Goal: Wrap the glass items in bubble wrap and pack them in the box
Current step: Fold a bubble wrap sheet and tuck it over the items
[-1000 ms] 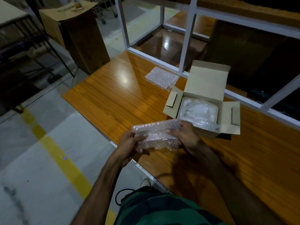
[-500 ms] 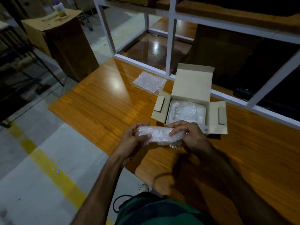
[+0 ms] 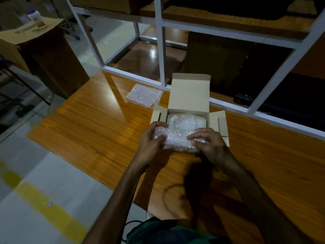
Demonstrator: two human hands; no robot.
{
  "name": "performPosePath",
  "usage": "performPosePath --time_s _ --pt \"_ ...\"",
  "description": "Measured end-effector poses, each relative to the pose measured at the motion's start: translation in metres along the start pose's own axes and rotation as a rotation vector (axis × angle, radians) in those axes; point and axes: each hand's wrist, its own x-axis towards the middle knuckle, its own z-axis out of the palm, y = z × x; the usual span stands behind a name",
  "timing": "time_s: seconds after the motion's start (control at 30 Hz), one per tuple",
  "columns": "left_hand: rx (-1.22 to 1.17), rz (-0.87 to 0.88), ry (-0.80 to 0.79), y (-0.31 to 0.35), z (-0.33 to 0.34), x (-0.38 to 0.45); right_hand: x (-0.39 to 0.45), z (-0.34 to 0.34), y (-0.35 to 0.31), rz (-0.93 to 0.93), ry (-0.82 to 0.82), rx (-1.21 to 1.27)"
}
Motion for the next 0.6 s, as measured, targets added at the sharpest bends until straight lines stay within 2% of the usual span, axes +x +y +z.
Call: performPosePath --time_s 0.13,0.2,0.27,0.33,0.43,0.6 --pt "0.040 0.008 0.066 0.009 0.018 0.027 0.014 -0.006 0.000 -0.011 0.179 -0.027" --pt "0.099 0.044 0.102 0.015 0.026 0.045 0.029 -0.009 0.000 0.021 0.198 -0.086" --pt "0.236 0.136 0.155 0.014 0.031 0.068 0.045 -0.010 -0.004 0.102 0.193 -0.085" --pt "0.485 0.259 0.206 0.007 0.033 0.093 0.061 -0.012 -0.004 0.140 0.190 -0.136" --pt "0.776 0.325 0.170 -0.003 0.037 0.119 0.081 -0.009 0.004 0.140 0.161 -0.293" --pt "1.026 0.385 0.051 -0.016 0.034 0.140 0.095 -0.006 0.013 0.113 0.126 -0.420"
